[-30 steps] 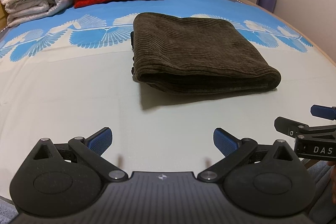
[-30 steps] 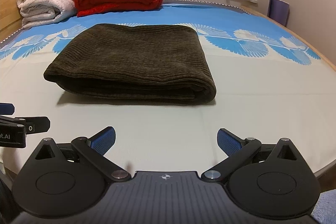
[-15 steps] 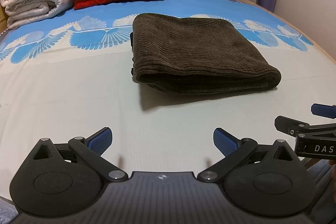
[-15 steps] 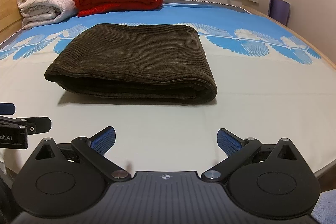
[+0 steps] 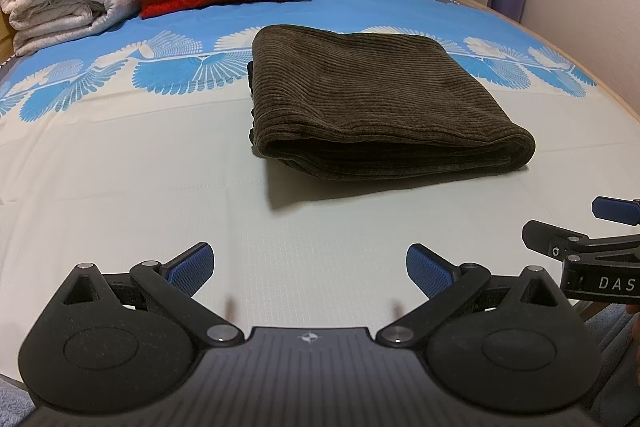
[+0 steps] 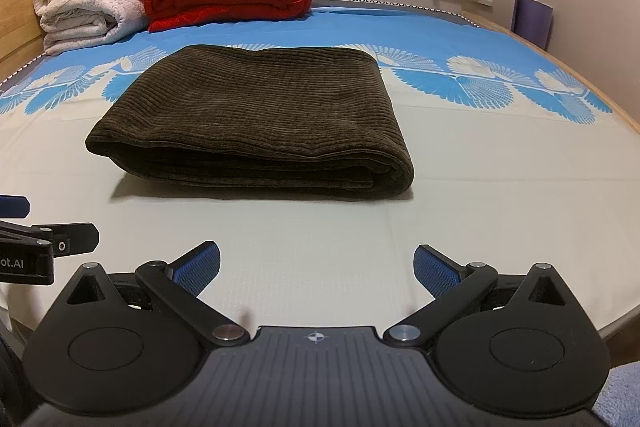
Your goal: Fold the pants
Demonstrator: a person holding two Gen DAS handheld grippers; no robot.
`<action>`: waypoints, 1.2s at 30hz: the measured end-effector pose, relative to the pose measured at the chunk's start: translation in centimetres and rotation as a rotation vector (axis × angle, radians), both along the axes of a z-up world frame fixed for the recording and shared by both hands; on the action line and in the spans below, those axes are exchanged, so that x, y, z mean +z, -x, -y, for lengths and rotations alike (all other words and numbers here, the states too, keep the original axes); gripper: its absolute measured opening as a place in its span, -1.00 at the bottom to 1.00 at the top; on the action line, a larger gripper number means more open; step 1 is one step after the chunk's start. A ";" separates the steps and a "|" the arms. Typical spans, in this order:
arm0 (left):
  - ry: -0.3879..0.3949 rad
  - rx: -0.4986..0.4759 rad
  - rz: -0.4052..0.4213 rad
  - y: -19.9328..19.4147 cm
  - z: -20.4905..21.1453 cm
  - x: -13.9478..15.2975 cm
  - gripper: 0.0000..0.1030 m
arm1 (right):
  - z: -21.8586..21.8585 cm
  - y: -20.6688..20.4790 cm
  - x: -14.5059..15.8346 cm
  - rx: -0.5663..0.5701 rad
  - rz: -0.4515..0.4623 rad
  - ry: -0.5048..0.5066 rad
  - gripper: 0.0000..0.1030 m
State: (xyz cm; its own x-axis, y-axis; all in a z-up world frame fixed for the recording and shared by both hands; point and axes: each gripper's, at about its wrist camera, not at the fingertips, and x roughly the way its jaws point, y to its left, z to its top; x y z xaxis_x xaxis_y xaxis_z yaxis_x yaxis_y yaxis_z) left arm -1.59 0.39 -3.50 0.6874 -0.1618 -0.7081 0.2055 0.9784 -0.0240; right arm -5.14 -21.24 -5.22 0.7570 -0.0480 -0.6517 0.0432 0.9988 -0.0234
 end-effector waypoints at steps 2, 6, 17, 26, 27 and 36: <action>0.000 0.000 0.000 0.0 0.0 0.0 0.99 | 0.0 0.0 0.0 0.001 0.000 0.000 0.98; -0.002 -0.001 -0.003 0.0 0.0 -0.1 0.99 | 0.0 0.1 0.0 0.003 0.000 0.001 0.98; -0.003 -0.005 -0.004 -0.1 -0.2 -0.1 0.99 | 0.0 0.1 0.0 0.005 -0.001 0.002 0.98; -0.001 -0.007 -0.008 -0.1 -0.2 -0.2 0.99 | 0.0 0.1 0.0 0.008 -0.001 0.003 0.98; -0.001 -0.007 -0.008 -0.1 -0.2 -0.2 0.99 | 0.0 0.1 0.0 0.008 -0.001 0.003 0.98; -0.002 -0.008 -0.009 -0.1 -0.2 -0.2 0.99 | 0.0 0.1 0.0 0.009 -0.001 0.004 0.98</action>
State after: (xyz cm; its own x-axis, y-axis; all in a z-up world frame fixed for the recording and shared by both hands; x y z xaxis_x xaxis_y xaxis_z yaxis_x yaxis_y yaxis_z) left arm -1.51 0.58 -3.71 0.6800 -0.1654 -0.7143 0.2127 0.9768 -0.0236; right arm -5.25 -21.27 -5.18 0.7565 -0.0432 -0.6525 0.0338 0.9991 -0.0270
